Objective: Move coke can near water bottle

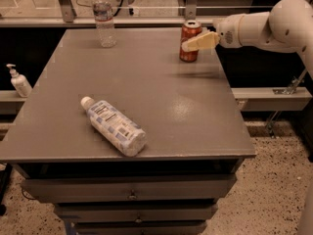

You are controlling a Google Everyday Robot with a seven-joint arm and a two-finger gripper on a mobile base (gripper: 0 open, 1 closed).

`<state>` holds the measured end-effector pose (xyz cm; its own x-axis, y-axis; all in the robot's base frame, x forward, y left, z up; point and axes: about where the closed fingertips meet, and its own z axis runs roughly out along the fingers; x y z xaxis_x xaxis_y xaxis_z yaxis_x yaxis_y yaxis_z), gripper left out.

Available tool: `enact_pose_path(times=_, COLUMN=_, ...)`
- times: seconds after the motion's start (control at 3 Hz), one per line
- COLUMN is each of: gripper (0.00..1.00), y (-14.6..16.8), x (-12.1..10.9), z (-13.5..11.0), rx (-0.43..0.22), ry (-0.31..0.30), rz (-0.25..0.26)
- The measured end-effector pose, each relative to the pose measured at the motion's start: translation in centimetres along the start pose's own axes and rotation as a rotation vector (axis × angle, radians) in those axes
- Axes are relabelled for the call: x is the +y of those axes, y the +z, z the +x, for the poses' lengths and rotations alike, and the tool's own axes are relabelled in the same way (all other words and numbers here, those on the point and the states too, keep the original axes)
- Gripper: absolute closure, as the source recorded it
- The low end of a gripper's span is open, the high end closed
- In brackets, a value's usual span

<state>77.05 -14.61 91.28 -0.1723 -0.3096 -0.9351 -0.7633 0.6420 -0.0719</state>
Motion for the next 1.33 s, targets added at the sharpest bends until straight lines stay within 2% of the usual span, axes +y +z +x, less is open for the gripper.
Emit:
enact_pose_path(times=0.33, gripper=0.05, y=1.8, x=-0.3, z=0.3, rx=-0.023, ry=0.016, rz=-0.002)
enact_pose_path(times=0.67, gripper=0.22, y=2.4, x=-0.3, z=0.5, rx=-0.054, ry=0.039, rz=-0.005)
enact_pose_path(times=1.33, gripper=0.69, y=1.9, x=0.8, z=-0.2, rx=-0.124, ry=0.076, rz=-0.028)
